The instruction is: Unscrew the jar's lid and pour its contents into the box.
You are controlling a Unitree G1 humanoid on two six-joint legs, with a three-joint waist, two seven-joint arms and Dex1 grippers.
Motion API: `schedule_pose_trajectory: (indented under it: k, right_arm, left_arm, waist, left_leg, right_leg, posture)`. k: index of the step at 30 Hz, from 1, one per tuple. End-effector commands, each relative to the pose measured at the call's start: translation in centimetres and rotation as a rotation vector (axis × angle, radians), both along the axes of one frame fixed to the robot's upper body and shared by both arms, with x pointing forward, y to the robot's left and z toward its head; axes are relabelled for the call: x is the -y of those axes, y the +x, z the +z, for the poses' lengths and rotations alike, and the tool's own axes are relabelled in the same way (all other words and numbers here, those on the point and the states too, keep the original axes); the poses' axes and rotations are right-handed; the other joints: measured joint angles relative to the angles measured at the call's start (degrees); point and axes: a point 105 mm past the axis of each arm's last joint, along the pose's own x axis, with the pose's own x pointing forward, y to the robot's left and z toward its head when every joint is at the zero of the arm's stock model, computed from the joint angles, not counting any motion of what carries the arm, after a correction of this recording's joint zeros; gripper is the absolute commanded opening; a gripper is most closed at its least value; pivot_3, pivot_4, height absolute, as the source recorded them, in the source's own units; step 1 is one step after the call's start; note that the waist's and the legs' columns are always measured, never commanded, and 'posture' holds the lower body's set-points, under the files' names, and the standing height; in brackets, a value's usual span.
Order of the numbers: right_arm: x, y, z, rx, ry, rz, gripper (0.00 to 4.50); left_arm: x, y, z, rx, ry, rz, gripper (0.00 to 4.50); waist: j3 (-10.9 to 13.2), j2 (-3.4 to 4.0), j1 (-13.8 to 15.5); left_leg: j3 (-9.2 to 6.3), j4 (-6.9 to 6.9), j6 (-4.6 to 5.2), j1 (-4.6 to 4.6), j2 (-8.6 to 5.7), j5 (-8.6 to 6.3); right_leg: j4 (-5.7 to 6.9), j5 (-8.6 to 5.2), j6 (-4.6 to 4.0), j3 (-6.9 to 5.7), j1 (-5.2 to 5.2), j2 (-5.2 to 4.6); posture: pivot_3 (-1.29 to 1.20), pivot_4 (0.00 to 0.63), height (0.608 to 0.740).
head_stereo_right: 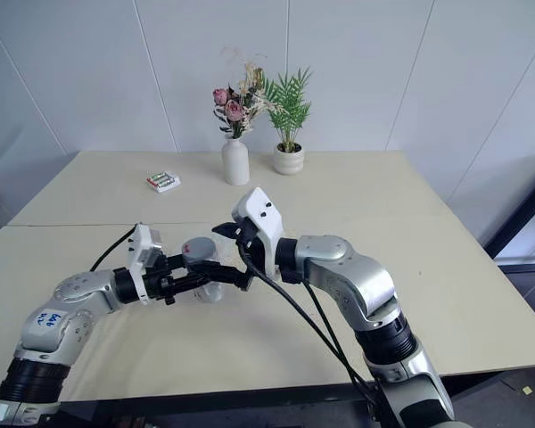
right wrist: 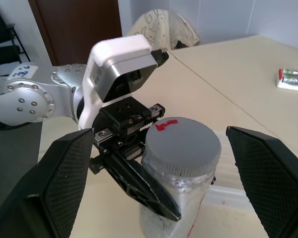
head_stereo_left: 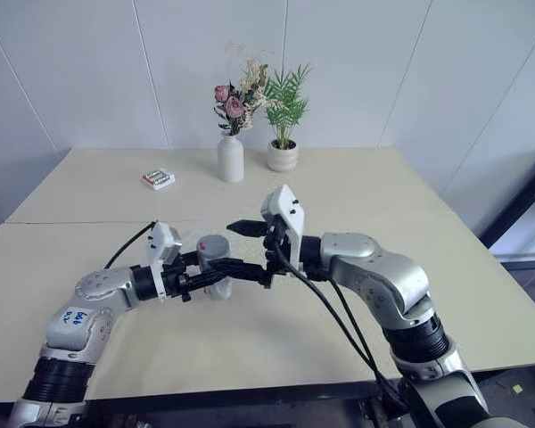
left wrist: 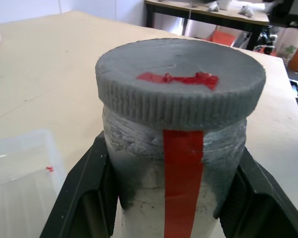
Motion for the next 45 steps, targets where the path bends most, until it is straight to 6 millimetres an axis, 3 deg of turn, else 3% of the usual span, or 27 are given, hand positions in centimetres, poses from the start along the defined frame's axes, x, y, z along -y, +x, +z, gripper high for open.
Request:
schedule_pose_trajectory:
  k: [1, 8, 32, 35, 39, 45]
  right_arm:
    - [-0.1, -0.1, 0.6, 0.035, 0.018, -0.039, 4.50]
    - [-0.4, 0.3, -0.1, 0.006, 0.025, -0.081, 4.50]
    - [-0.6, 0.9, -1.6, -0.046, 0.025, -0.096, 4.50]
    - [-0.7, 1.0, -1.8, -0.048, 0.026, -0.095, 3.85]
    - [-0.8, 0.9, -1.7, -0.047, 0.037, -0.085, 2.57]
    - [-0.9, 0.9, -1.3, -0.044, 0.051, -0.074, 2.53]
  left_arm:
    - [0.5, -0.1, 0.9, 0.053, 0.011, -0.036, 2.10]
    - [1.3, -0.1, 0.4, 0.057, 0.019, -0.056, 2.10]
    - [1.2, 0.0, 0.7, 0.063, 0.019, -0.066, 2.10]
    - [1.2, 0.0, 0.8, 0.064, 0.018, -0.065, 2.10]
    - [1.2, 0.0, 0.8, 0.065, 0.017, -0.063, 2.10]
    - [1.1, -0.1, 0.5, 0.056, 0.022, -0.072, 2.10]
  waist:
    - [0.00, 0.00, -0.09]
    - [0.00, 0.00, -0.07]
    - [0.00, 0.00, -0.11]
    - [0.00, 0.00, -0.11]
    - [0.00, 0.00, -0.11]
    - [0.00, 0.00, -0.12]
  left_leg:
    - [0.01, 0.00, 0.00, 0.01, 0.00, 0.00]
    - [0.05, 0.00, 0.00, 0.01, 0.01, 0.00]
    - [0.05, 0.00, 0.00, 0.02, 0.02, 0.00]
    - [0.05, 0.00, 0.00, 0.02, 0.02, 0.00]
    - [0.05, 0.00, 0.00, 0.02, 0.02, 0.00]
    - [0.05, 0.00, 0.00, 0.02, 0.02, 0.00]
  right_leg:
    - [0.02, 0.00, 0.00, 0.03, -0.01, 0.02]
    - [0.06, 0.00, 0.00, 0.08, -0.05, 0.06]
    - [0.11, 0.00, 0.00, 0.10, -0.07, 0.09]
    - [0.11, 0.00, 0.00, 0.10, -0.07, 0.09]
    - [0.11, 0.00, 0.00, 0.10, -0.07, 0.09]
    - [0.12, 0.00, 0.00, 0.10, -0.07, 0.10]
  posture:
    - [0.00, 0.150, 0.740]
    - [0.00, 0.150, 0.740]
    - [0.00, 0.150, 0.740]
    - [0.00, 0.150, 0.740]
    - [0.00, 0.150, 0.740]
    - [0.00, 0.150, 0.740]
